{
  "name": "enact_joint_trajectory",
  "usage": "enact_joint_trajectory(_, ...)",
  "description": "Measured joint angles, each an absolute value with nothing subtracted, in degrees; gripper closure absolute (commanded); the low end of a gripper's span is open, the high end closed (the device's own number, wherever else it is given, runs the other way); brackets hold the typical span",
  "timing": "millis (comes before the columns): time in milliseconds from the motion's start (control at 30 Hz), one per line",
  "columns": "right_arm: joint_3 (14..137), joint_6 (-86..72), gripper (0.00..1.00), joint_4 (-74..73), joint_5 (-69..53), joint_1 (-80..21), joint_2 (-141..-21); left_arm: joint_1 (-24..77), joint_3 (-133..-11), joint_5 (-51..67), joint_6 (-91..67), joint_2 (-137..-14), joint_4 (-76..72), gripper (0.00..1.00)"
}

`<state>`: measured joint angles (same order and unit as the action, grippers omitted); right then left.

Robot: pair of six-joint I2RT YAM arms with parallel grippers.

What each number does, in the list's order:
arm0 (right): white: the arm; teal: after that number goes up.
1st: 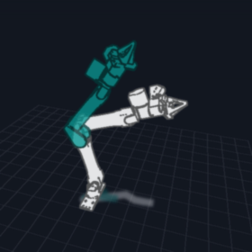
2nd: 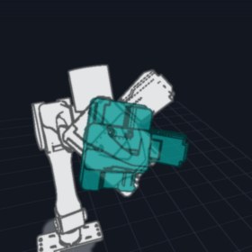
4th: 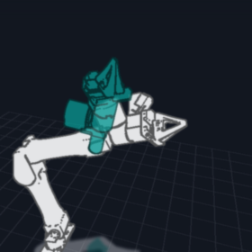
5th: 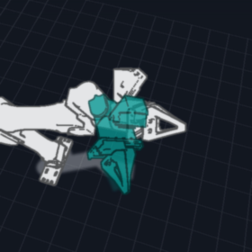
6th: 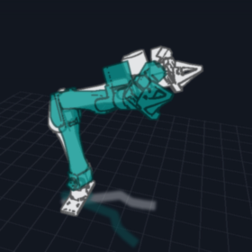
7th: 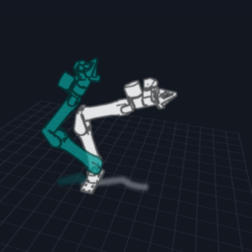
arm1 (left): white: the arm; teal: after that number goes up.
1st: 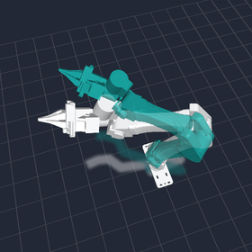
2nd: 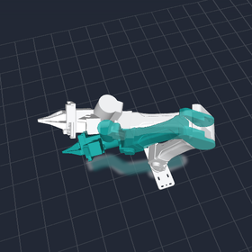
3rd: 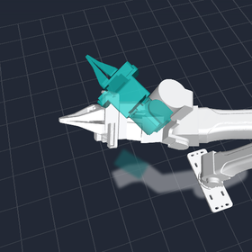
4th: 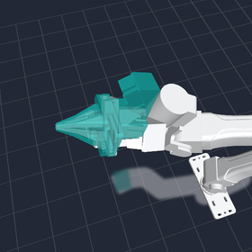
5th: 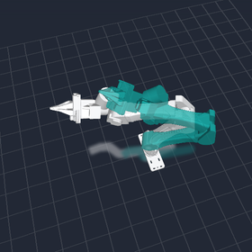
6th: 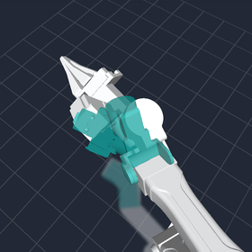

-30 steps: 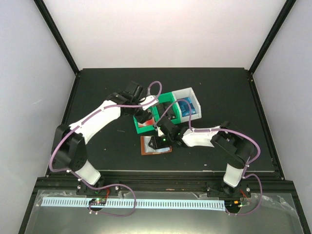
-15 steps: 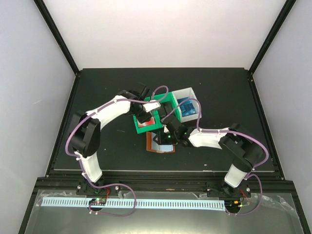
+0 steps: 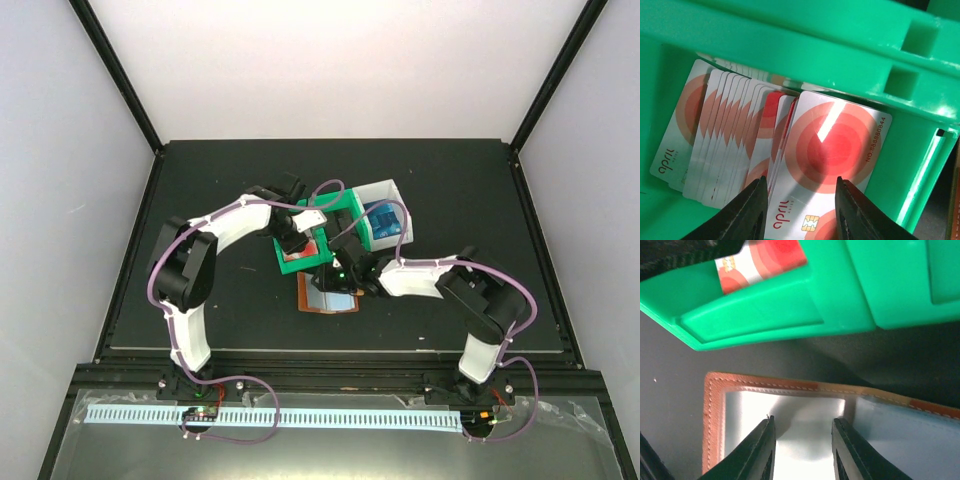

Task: Put the credit cards into the card holder
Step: Pick up the credit card from the storage box.

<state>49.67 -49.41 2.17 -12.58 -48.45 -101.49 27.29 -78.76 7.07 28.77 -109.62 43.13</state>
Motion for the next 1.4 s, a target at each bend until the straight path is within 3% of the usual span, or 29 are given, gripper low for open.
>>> enact_joint_trajectory(533, 53.0, -51.7, 0.66, 1.2, -10.1, -48.4, -104.4, 27.3, -78.9, 7.1, 31.2, -111.4, 42.6, 0.63)
enact_joint_trajectory(700, 53.6, -51.8, 0.66, 0.9, -9.1, -48.4, -104.9, 27.3, -78.9, 6.9, 31.8, -111.5, 42.7, 0.73)
enact_joint_trajectory(933, 54.7, -51.8, 0.66, 0.7, -8.8, -48.4, -105.8, 27.1, -79.5, 8.2, 32.8, -111.4, 43.9, 0.78)
enact_joint_trajectory(1400, 54.8, -51.8, 0.66, 0.5, -8.9, -48.4, -106.0, 27.0, -80.3, 12.9, 33.6, -108.0, 49.8, 0.80)
